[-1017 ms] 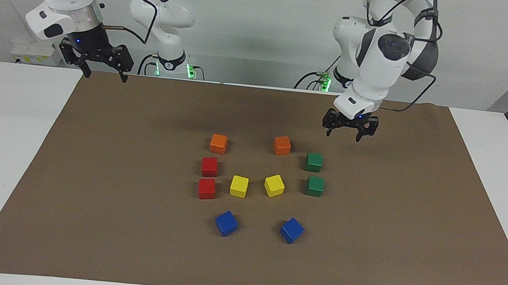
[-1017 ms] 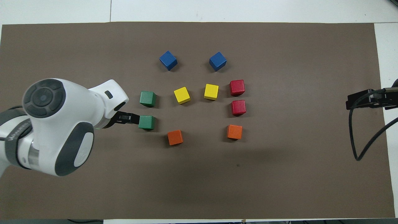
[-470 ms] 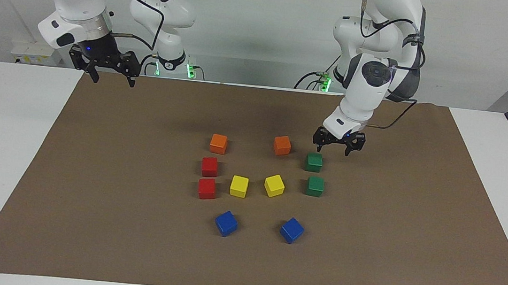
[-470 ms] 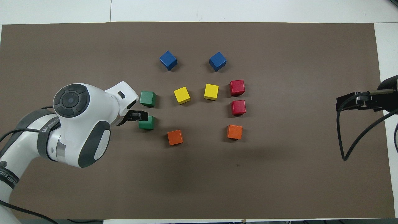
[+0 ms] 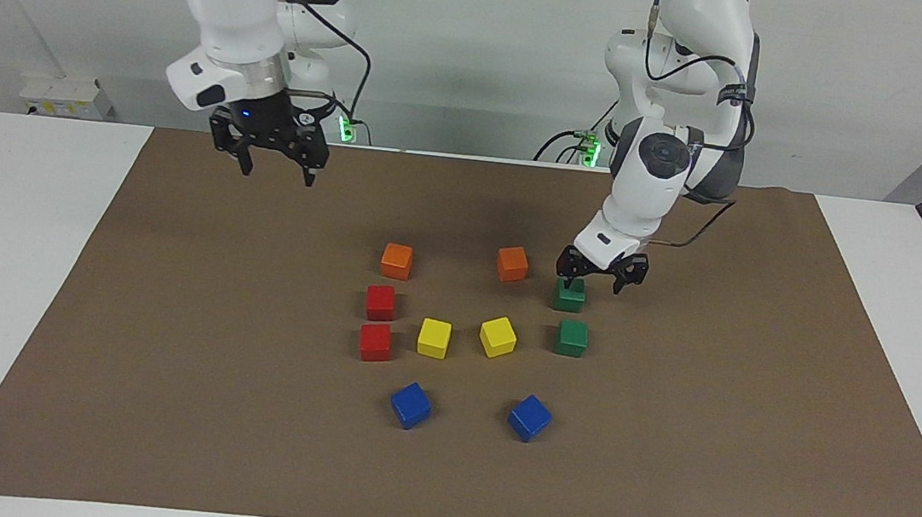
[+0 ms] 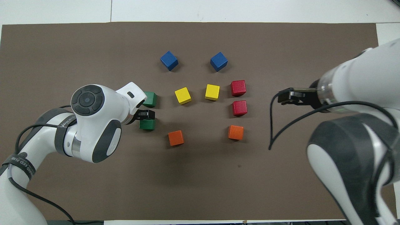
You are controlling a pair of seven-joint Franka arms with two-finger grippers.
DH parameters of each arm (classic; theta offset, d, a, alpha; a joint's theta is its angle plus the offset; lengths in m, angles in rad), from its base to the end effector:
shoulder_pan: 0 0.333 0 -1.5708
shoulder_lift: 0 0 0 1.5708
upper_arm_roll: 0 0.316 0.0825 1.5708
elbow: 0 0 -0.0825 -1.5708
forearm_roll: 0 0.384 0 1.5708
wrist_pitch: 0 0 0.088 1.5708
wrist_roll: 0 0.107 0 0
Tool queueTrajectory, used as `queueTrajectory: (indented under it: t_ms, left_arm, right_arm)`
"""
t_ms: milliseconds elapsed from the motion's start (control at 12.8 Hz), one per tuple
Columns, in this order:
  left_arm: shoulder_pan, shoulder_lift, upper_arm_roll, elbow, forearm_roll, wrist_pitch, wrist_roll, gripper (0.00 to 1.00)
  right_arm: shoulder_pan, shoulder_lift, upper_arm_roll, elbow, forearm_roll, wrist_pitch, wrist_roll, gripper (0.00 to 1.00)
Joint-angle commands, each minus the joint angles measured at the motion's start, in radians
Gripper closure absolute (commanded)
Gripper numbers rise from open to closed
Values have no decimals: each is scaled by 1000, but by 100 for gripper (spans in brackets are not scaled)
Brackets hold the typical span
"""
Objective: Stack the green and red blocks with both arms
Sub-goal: 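Lift the green cube while the right gripper grasps the nearer red cube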
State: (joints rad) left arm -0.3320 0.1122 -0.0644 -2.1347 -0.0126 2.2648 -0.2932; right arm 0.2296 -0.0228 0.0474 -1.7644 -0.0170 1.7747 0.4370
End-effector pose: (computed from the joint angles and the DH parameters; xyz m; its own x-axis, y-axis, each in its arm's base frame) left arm 0.5151 -0.2155 0.3566 0.9955 -0.0945 0.0123 -0.0947 -0.9953 0.0215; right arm 0.5382 0.1517 0.5628 0.9870 -0.1560 0.0375 -0.1562 -0.9877 0.0022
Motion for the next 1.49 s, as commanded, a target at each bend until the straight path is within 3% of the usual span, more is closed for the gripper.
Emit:
queueTrajectory:
  t_ms: [0,235,470,861,1174,1409]
  left_arm:
    - [-30,33,14,-2,11,42,-32,0]
    - [-39,58,14,-2,11,51,-41,0]
    - [-53,81,14,-11,11,62,-46,0]
    - [-55,107,14,-11,11,87,-76,0]
    - [-55,113,14,-11,11,105,-73,14]
    - [-55,113,14,-11,11,102,-63,38]
  right_arm:
    - [62,88,-6,-4,19,103,112,0]
    - [85,165,-6,-26,19,221,146,0]
    - [105,181,-6,-154,19,412,91,0]
    - [106,205,-6,-196,19,430,-19,0]
    - [103,204,-6,-216,19,434,-102,0]
    - [103,239,-6,-210,19,460,-110,0]
